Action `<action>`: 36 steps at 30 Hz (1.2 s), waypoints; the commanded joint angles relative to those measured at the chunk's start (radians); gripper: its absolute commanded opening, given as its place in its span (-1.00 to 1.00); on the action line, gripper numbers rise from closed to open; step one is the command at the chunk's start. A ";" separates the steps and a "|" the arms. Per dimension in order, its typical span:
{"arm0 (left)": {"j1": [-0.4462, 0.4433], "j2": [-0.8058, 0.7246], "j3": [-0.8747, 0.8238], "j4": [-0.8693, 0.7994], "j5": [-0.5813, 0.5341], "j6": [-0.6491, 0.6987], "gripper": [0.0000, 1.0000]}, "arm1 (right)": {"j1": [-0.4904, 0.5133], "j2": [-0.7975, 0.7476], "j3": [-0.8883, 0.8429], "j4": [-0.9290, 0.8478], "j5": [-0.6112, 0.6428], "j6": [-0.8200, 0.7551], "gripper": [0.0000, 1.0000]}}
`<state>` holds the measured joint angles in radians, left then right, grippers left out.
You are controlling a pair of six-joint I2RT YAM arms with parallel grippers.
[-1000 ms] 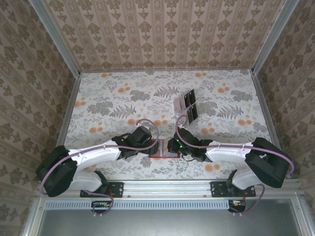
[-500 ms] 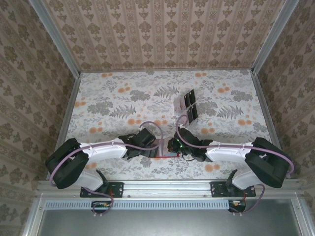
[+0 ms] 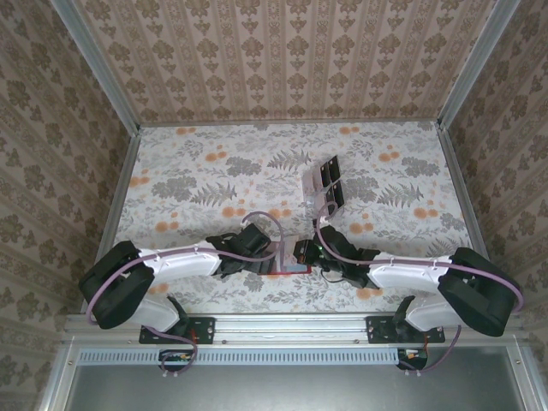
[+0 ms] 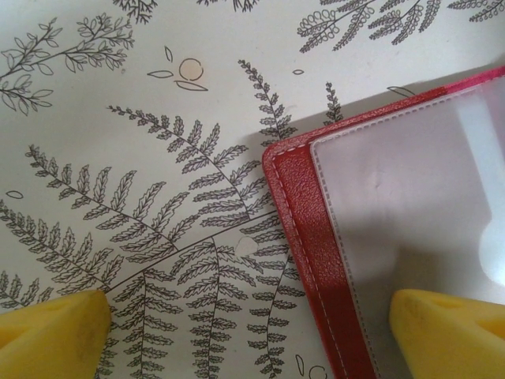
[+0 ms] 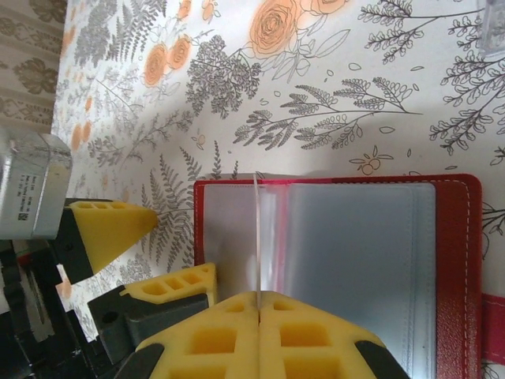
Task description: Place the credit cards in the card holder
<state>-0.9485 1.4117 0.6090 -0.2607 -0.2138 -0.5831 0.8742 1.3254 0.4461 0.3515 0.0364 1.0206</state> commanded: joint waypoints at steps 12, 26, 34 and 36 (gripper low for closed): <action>-0.004 0.003 -0.022 -0.028 -0.014 -0.015 1.00 | -0.002 0.091 -0.066 0.249 0.033 -0.012 -1.00; -0.004 0.002 -0.026 -0.022 -0.013 -0.015 1.00 | 0.005 0.156 -0.090 0.312 0.053 0.013 -1.00; -0.003 0.002 -0.028 -0.020 -0.012 -0.015 0.99 | 0.013 0.181 -0.095 0.340 0.039 0.024 -1.00; -0.003 0.001 -0.028 -0.018 -0.012 -0.014 1.00 | 0.015 0.185 -0.095 0.345 0.034 0.026 -1.00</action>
<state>-0.9485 1.4117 0.6029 -0.2493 -0.2138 -0.5835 0.8806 1.4960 0.3687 0.6586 0.0639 1.0302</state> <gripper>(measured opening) 0.997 0.058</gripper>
